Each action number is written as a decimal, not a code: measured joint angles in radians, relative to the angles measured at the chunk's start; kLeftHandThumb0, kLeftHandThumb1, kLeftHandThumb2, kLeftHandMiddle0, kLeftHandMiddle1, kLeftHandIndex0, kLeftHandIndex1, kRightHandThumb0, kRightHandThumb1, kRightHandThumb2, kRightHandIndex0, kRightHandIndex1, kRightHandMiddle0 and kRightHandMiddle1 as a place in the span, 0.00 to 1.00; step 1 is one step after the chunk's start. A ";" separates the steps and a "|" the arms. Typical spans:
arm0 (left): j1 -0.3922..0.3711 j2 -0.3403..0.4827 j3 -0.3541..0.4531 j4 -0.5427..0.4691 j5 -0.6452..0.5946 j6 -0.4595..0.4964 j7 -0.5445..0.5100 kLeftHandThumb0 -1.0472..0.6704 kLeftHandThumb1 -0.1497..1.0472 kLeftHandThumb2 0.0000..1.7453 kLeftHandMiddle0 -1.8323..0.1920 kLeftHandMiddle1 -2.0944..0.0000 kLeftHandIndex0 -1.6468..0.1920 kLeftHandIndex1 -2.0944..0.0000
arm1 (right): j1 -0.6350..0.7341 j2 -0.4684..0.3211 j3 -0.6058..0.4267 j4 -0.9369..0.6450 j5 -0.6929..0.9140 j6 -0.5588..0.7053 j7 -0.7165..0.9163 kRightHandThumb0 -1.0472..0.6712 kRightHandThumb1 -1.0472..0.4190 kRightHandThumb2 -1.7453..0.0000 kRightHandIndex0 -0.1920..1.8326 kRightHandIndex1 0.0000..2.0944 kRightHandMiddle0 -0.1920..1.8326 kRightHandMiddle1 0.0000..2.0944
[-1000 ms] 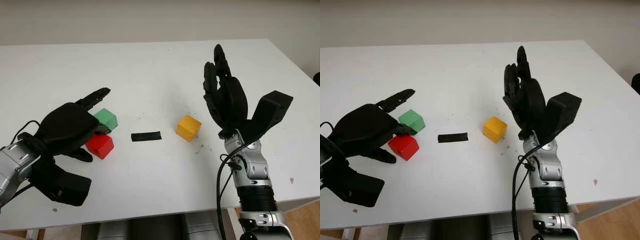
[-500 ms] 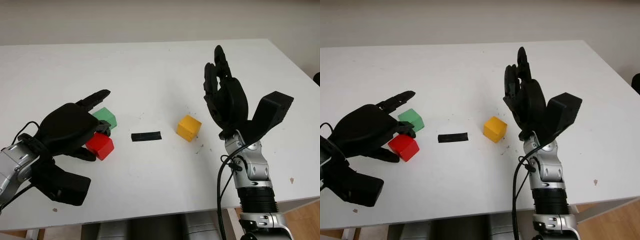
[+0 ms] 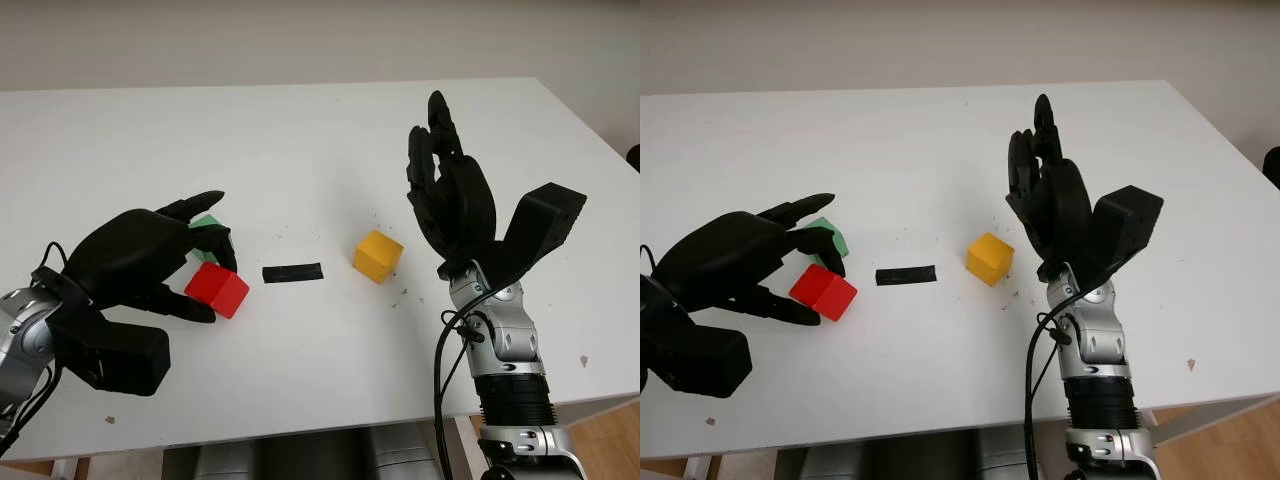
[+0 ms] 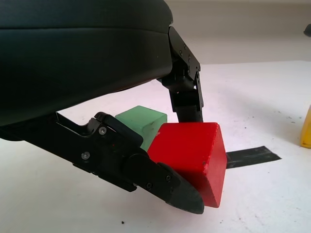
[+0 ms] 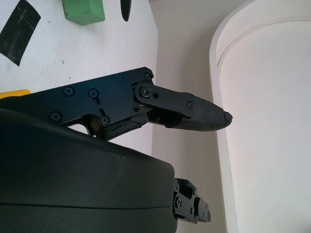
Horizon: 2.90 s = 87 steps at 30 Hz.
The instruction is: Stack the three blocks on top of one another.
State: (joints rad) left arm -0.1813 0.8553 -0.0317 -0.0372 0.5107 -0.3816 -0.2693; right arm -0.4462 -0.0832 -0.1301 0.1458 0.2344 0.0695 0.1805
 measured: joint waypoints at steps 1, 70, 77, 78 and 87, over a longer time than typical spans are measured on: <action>-0.002 0.000 0.001 0.001 0.000 -0.004 0.000 0.33 0.92 0.03 0.85 0.98 0.68 0.32 | 0.000 0.000 0.000 0.000 0.000 0.000 0.000 0.24 0.00 0.66 0.00 0.00 0.00 0.01; -0.659 -0.258 -0.389 0.469 0.267 -0.106 -0.172 0.36 0.89 0.03 0.84 0.98 0.67 0.28 | 0.022 0.009 0.017 -0.015 -0.004 -0.002 -0.019 0.24 0.00 0.66 0.00 0.00 0.00 0.01; -0.659 -0.258 -0.400 0.466 0.288 -0.104 -0.158 0.34 0.87 0.03 0.87 0.98 0.72 0.39 | 0.024 0.009 0.017 -0.019 -0.004 -0.002 -0.019 0.23 0.00 0.67 0.00 0.00 0.00 0.01; -0.659 -0.258 -0.401 0.466 0.288 -0.103 -0.158 0.33 0.87 0.03 0.88 0.98 0.74 0.43 | 0.024 0.009 0.017 -0.021 -0.004 -0.002 -0.019 0.23 0.00 0.67 0.00 0.00 0.00 0.01; -0.659 -0.266 -0.402 0.466 0.285 -0.095 -0.162 0.27 0.89 0.03 0.95 0.98 0.75 0.89 | 0.024 0.009 0.016 -0.025 -0.004 -0.002 -0.019 0.23 0.00 0.67 0.00 0.00 0.00 0.02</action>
State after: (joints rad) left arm -0.8399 0.5897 -0.4340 0.4285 0.7960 -0.4769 -0.4312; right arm -0.4218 -0.0744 -0.1140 0.1210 0.2306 0.0676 0.1616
